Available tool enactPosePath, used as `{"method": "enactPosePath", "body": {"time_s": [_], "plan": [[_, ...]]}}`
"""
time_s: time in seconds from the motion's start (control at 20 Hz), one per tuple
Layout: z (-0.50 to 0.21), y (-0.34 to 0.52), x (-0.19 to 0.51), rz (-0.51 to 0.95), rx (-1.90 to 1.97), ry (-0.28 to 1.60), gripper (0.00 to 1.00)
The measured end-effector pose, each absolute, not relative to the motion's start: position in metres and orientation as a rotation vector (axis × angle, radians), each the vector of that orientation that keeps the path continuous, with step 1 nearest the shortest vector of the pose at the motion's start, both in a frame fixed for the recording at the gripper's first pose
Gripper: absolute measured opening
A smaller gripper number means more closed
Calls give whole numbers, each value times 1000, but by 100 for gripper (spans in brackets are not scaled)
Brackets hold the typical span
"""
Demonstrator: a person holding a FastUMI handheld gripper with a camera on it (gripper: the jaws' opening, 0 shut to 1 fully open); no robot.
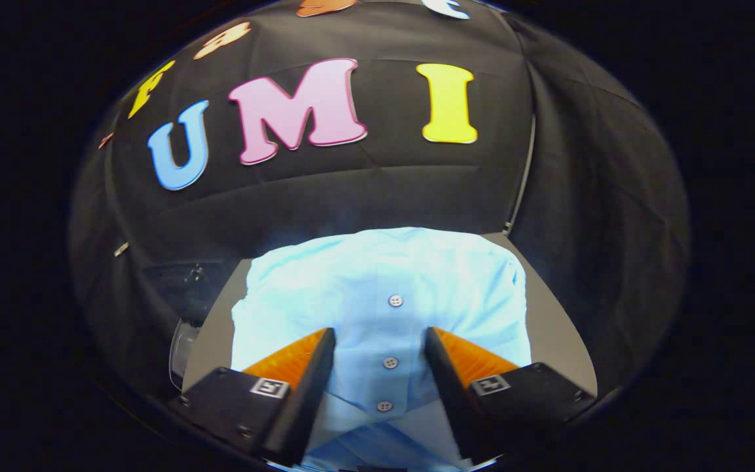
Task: Put the clothes into the washing machine and then close the washing machine lid.
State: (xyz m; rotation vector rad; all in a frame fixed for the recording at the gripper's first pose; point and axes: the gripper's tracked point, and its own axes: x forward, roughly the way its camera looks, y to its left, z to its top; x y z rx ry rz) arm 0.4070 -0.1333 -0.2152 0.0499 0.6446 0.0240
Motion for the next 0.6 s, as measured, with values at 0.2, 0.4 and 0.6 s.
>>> {"method": "enactPosePath", "body": {"time_s": [0.2, 0.4, 0.6], "plan": [[-216, -130, 407, -11, 76, 693, 23], [-199, -120, 406, -12, 68, 701, 23], [-184, -111, 414, -19, 162, 666, 22]]}}
